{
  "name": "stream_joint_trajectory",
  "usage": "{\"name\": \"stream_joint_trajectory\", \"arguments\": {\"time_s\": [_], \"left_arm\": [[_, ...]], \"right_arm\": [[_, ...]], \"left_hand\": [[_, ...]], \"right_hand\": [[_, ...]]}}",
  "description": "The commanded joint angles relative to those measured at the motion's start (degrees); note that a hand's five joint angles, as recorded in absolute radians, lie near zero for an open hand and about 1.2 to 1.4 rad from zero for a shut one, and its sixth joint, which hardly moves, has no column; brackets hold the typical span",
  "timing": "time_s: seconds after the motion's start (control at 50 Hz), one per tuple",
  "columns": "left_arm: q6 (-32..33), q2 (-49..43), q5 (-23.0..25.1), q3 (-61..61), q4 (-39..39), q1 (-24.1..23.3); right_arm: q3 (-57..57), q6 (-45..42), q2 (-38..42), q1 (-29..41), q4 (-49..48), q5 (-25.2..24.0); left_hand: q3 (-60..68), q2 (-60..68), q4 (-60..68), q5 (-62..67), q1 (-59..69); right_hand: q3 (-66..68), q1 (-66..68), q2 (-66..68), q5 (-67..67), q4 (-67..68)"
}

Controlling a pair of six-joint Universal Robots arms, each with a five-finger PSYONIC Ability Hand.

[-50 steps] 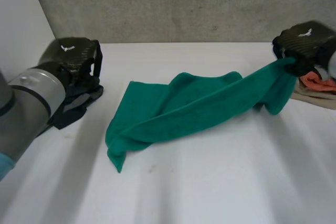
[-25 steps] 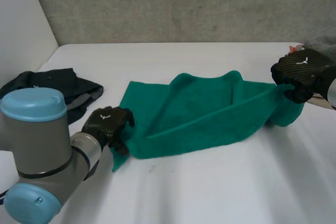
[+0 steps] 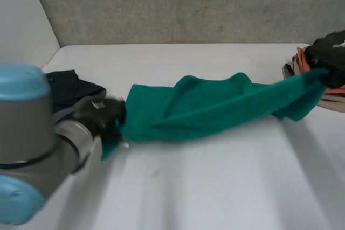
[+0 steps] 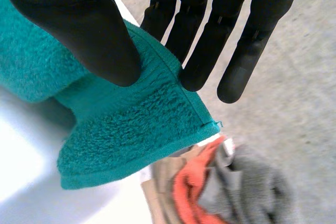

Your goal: Fold the laundry.

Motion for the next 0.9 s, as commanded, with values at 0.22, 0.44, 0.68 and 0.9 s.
{"name": "stream_joint_trajectory", "arguments": {"time_s": [0.22, 0.44, 0.68, 0.9], "left_arm": [[21.27, 21.78, 4.9, 2.33, -3.21, 8.88], [24.61, -1.23, 7.37, 5.82, 2.84, 9.76], [23.74, -17.25, 7.54, 39.22, 24.88, 9.59], [19.52, -16.9, 4.47, 41.53, 47.15, 9.67]], "right_arm": [[-3.79, -7.78, -11.3, -5.32, 10.65, -0.23], [-4.92, -8.04, 5.12, 4.43, 8.46, 7.14], [-26.02, -2.17, 19.91, 10.41, -27.28, 20.16], [-27.26, 7.42, 19.47, 11.02, -54.83, 21.92]], "left_hand": [[12.01, 11.61, 11.52, 14.57, 15.91], [12.01, 11.61, 11.52, 14.57, 15.91], [12.01, 11.61, 11.52, 14.57, 15.91], [12.01, 11.61, 11.52, 14.57, 15.91]], "right_hand": [[11.86, 15.22, 12.83, 13.48, 11.47], [11.86, 15.22, 12.83, 13.48, 11.47], [11.86, 15.22, 12.83, 13.48, 11.47], [11.86, 15.22, 12.83, 13.48, 11.47]]}}
